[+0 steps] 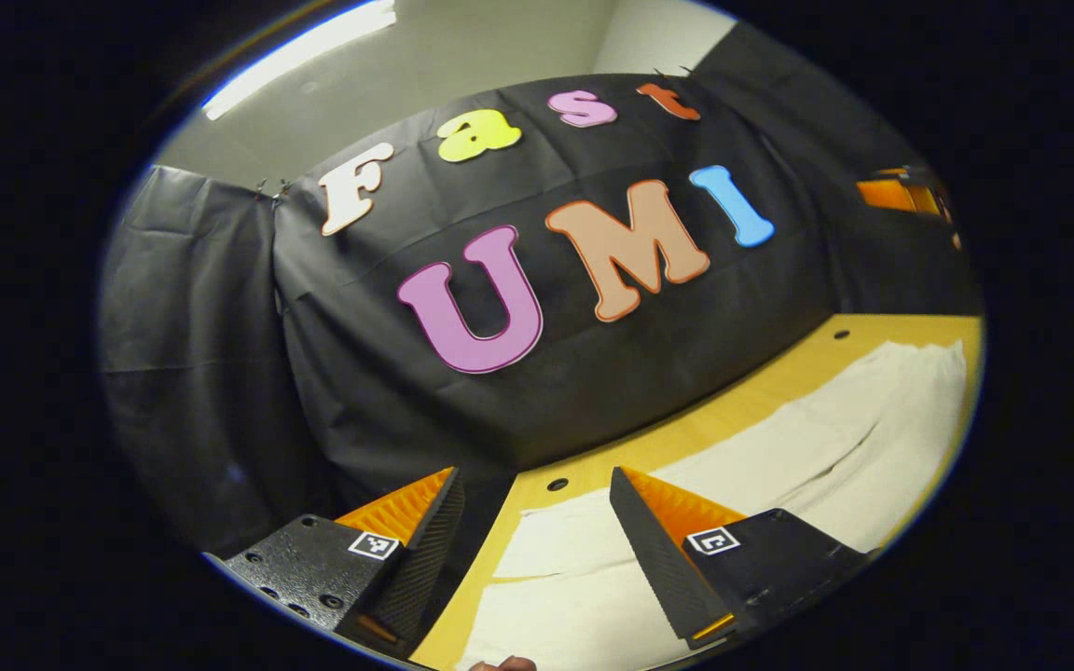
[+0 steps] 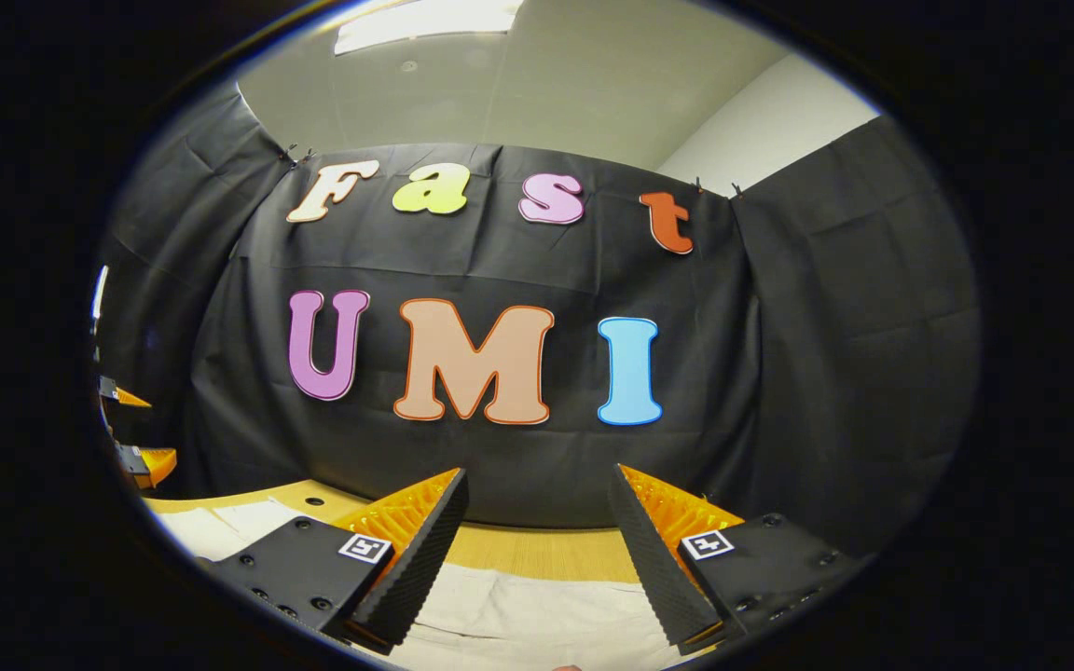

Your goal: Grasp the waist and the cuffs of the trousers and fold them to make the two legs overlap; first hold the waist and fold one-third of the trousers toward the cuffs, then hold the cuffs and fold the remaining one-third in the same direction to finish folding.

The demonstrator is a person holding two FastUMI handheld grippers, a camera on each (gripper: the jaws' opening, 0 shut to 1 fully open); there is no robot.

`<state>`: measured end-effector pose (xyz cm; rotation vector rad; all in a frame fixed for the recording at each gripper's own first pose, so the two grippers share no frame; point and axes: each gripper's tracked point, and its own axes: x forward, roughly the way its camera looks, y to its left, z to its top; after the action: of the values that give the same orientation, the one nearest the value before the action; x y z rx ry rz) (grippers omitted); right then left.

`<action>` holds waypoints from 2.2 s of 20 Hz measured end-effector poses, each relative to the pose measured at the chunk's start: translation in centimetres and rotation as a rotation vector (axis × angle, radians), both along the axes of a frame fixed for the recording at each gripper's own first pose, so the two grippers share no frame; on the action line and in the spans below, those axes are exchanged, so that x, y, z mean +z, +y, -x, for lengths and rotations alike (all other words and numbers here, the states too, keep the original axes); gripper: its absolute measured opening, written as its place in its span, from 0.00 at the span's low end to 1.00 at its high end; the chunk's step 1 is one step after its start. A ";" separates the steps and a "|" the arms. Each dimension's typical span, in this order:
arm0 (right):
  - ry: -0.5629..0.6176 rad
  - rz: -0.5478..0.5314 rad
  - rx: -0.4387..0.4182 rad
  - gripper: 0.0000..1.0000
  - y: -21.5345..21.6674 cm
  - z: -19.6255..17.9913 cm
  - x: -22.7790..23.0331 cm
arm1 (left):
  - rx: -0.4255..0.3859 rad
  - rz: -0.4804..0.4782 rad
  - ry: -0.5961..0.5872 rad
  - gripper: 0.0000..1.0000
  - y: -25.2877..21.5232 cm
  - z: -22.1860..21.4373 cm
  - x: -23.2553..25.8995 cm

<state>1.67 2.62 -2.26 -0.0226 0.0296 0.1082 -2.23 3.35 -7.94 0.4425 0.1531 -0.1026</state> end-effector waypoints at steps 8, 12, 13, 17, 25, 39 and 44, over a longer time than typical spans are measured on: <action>0.023 0.007 0.002 0.97 -0.3 0.1 -1.4 | -0.136 -0.250 0.184 0.96 1.4 3.3 -7.9; 0.049 0.013 0.004 0.96 -0.4 0.5 -2.5 | -0.223 -0.432 0.257 0.96 3.0 5.7 -11.9; 0.056 0.015 0.007 0.97 -0.3 0.6 -2.9 | -0.240 -0.456 0.289 0.96 3.3 6.4 -13.0; 0.085 0.013 0.020 0.97 -0.1 0.8 -4.0 | -0.300 -0.507 0.455 0.97 4.7 9.2 -17.8; 0.122 0.019 0.021 0.97 -0.9 1.1 -5.2 | -0.420 -0.635 0.624 0.97 6.5 13.3 -22.4; 0.133 0.046 -0.031 0.97 -3.7 1.0 -5.9 | -0.593 -0.796 0.773 0.87 6.9 12.5 -26.3; 0.145 0.051 -0.038 0.97 -4.0 1.2 -6.6 | -0.602 -0.820 0.769 0.87 6.9 11.2 -26.3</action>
<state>0.46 -1.37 -8.86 -0.0655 0.1774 0.0713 -13.40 10.24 -34.27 1.2487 0.8327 -0.8243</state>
